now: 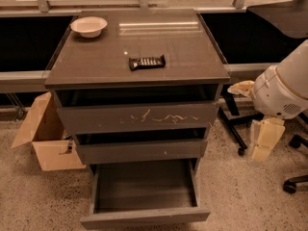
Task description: Close bottom drawer
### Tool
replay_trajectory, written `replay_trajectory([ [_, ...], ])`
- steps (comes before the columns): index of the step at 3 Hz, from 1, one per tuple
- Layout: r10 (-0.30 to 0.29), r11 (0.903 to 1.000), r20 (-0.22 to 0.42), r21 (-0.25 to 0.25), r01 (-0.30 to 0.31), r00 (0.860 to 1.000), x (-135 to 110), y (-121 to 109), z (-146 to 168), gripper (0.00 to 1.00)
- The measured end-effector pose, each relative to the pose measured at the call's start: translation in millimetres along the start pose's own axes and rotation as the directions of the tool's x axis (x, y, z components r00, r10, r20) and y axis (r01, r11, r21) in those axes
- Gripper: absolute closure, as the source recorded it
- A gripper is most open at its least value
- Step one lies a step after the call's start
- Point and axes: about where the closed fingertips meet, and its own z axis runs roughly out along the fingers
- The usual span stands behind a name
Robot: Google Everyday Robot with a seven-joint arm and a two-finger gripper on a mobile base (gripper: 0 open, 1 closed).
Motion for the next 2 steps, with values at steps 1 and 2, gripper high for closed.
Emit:
replay_trajectory([
  [1,-0.004,0.999,0.025,-0.045,0.005,1.0,3,2,19,0.0],
  [2,-0.048,0.9834,0.081,-0.171,0.062,0.996,13,20,96,0.0],
])
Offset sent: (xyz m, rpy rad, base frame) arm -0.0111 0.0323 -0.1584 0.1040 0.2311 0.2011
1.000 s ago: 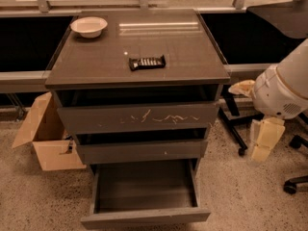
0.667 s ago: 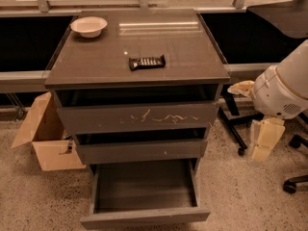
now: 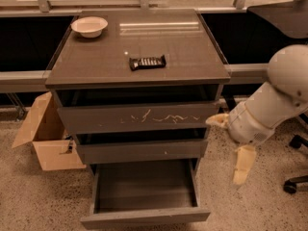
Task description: Close bottom drawer
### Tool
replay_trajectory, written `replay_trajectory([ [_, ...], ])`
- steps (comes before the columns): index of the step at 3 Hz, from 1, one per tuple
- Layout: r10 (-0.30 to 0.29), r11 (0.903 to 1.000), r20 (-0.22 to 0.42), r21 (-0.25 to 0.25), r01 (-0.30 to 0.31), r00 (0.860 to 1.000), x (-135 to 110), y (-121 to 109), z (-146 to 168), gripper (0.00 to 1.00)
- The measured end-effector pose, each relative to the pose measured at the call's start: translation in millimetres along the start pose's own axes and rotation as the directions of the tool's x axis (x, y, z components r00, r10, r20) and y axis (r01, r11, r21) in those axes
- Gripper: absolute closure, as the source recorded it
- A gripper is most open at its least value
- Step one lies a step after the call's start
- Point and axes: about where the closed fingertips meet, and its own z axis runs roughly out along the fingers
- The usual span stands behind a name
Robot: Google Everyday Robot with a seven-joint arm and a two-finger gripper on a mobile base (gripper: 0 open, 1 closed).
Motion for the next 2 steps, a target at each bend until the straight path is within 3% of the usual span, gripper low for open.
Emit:
replay_trajectory([
  [1,-0.028,0.9968,0.03,-0.074,0.03,0.999,9,11,55,0.0],
  [2,-0.035,0.9914,0.108,-0.121,0.049,0.994,17,21,121,0.0],
])
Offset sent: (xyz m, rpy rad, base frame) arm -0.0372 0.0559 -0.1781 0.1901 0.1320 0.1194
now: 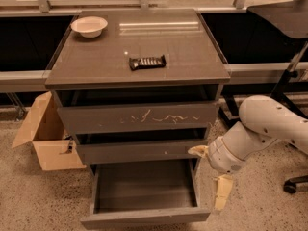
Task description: Close bottom drawer
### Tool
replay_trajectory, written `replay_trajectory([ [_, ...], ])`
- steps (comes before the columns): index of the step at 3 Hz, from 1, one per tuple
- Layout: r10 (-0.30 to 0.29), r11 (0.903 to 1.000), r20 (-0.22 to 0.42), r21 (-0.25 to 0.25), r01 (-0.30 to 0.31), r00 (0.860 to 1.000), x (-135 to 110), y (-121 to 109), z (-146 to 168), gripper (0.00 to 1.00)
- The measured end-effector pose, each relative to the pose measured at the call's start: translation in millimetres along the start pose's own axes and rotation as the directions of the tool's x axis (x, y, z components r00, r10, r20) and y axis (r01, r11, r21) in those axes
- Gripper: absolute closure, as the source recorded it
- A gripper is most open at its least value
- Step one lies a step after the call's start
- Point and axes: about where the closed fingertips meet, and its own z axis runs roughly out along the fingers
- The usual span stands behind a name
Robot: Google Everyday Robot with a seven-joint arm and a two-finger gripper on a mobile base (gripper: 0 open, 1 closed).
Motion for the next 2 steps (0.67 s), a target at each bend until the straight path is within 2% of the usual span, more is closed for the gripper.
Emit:
replay_trajectory([
  [1,0.0,1.0,0.0,0.0,0.0,1.0,0,0,0,0.0],
  [2,-0.038,0.9972,0.046,-0.063,0.041,0.998,10,-1,36,0.0],
])
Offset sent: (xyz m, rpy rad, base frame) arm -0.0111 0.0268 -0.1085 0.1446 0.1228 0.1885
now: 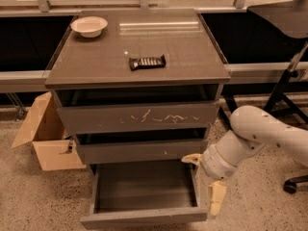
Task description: Close bottom drawer
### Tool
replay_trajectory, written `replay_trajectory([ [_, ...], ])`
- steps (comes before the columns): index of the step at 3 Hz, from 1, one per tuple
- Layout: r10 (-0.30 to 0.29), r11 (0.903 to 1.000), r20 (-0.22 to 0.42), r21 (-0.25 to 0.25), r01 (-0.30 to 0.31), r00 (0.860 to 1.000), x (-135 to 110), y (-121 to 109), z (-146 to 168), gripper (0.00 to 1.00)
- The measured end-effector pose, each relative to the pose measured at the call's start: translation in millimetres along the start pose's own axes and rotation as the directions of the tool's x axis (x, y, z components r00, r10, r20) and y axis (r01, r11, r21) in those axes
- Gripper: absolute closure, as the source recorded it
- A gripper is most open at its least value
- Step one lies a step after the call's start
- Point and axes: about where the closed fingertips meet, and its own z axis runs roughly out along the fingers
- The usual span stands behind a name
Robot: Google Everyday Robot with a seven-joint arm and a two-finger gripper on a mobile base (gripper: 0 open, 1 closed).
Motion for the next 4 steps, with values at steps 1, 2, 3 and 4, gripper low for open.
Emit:
replay_trajectory([
  [1,-0.075,0.989,0.048,-0.124,0.081,0.996,21,-8,81,0.02],
  [2,-0.102,0.9759,0.068,-0.187,0.113,0.992,35,-14,127,0.25],
  [3,-0.062,0.9695,0.078,-0.232,0.078,0.995,57,-20,178,0.49],
  [4,-0.052,0.9662,0.088,-0.247,0.073,0.995,59,-16,187,0.73],
])
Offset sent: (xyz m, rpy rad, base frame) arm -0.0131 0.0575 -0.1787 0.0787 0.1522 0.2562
